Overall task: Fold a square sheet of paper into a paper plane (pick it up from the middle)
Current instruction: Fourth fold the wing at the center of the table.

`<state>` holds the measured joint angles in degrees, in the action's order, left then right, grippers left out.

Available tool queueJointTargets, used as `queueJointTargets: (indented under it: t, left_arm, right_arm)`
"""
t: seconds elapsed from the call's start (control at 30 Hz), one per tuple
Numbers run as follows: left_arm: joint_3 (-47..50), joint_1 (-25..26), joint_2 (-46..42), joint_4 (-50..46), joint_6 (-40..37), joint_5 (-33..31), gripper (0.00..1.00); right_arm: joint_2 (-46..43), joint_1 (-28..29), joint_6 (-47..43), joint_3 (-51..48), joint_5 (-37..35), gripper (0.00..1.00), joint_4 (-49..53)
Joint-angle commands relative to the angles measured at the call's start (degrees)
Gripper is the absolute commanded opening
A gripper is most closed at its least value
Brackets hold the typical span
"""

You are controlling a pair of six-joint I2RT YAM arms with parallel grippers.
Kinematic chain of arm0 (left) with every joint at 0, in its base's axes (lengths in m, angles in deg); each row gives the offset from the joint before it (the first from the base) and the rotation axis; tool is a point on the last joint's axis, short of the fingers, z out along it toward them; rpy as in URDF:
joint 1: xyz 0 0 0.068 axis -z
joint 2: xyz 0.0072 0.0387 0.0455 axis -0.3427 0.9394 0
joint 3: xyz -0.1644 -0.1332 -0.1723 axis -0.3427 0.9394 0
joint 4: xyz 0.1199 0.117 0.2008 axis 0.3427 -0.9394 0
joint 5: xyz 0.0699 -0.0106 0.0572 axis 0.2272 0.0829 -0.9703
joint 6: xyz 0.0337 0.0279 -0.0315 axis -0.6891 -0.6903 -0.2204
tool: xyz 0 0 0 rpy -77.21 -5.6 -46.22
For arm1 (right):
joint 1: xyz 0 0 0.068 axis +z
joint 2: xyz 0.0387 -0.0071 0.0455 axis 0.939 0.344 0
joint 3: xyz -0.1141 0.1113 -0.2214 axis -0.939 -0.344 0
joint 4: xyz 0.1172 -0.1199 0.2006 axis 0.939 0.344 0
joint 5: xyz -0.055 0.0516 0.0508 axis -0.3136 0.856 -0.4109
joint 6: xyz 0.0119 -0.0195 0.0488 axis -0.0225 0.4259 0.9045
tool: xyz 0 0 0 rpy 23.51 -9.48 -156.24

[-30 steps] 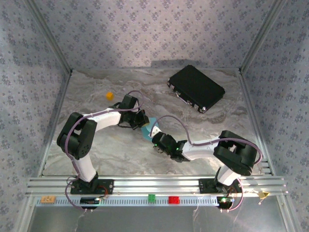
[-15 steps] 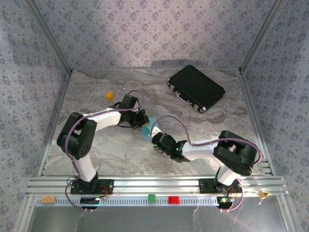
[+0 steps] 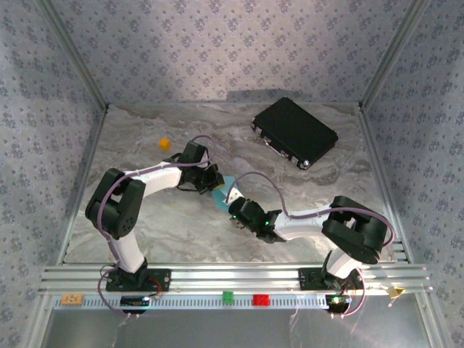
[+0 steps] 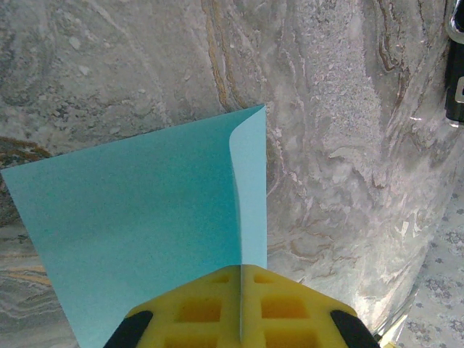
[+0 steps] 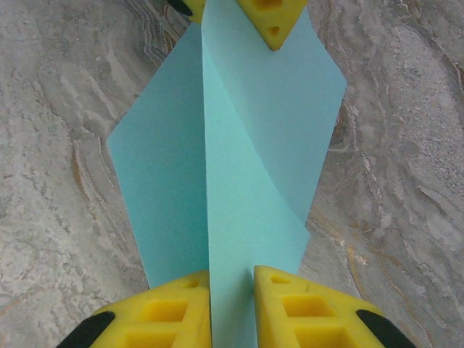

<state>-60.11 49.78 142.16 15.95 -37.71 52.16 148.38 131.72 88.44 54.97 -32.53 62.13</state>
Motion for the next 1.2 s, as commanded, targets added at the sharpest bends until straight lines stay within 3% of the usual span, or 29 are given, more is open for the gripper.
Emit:
queueJointTargets:
  t: [0.0,0.43,1.17]
  left_arm:
    - [-1.0,0.3,0.1,-0.7,0.0,0.8,0.00]
    - [-0.9,0.2,-0.1,-0.8,0.0,0.8,0.00]
    - [-1.0,0.2,0.2,-0.9,-0.1,0.8,0.00]
  right_arm:
    - [-1.1,-0.4,1.4,-0.6,0.6,0.19,-0.6]
    - [0.6,-0.6,1.9,1.0,-0.1,0.21,2.4]
    - [-0.6,-1.1,2.4,-0.1,1.1,0.15,0.6]
